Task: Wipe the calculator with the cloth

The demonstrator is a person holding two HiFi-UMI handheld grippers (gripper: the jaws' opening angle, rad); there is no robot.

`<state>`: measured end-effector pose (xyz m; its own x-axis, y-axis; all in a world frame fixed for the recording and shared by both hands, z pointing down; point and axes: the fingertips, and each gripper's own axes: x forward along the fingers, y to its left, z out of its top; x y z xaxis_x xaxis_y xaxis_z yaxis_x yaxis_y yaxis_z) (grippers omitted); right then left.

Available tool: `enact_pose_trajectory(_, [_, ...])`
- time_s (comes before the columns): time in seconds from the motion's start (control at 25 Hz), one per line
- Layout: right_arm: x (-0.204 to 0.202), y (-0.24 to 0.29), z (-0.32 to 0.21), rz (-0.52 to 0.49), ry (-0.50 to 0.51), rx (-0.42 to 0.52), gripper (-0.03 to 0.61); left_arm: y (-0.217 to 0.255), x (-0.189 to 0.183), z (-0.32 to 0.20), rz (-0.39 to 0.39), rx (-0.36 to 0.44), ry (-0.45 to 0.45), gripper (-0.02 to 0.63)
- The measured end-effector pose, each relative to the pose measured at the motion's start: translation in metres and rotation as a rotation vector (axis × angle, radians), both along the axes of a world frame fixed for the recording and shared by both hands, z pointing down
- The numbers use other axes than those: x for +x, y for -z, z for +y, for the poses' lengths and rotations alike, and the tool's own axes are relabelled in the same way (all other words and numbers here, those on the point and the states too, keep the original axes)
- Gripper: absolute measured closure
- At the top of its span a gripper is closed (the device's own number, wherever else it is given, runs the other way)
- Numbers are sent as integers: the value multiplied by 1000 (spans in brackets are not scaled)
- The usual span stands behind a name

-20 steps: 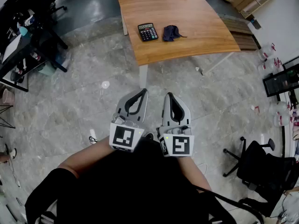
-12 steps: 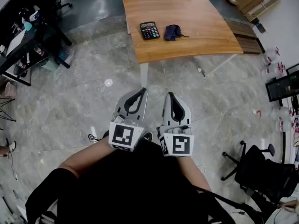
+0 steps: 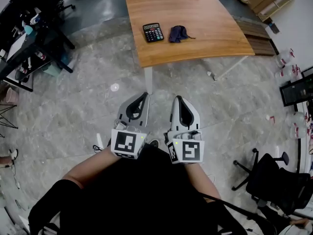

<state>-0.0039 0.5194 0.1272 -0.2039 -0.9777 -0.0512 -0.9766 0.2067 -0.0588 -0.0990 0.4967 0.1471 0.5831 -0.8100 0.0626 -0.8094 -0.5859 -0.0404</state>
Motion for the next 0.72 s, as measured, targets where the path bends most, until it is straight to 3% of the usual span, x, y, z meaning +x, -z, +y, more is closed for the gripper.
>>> enact_pose_trajectory(0.36, [27,-46,-92,10,-70,-109,563,-38,8,-105,27,-66,13,606])
enact_pose_trajectory(0.72, [27,-73,-262,46,-65,-170,563,-62,18,-271,120,-146,-53,607])
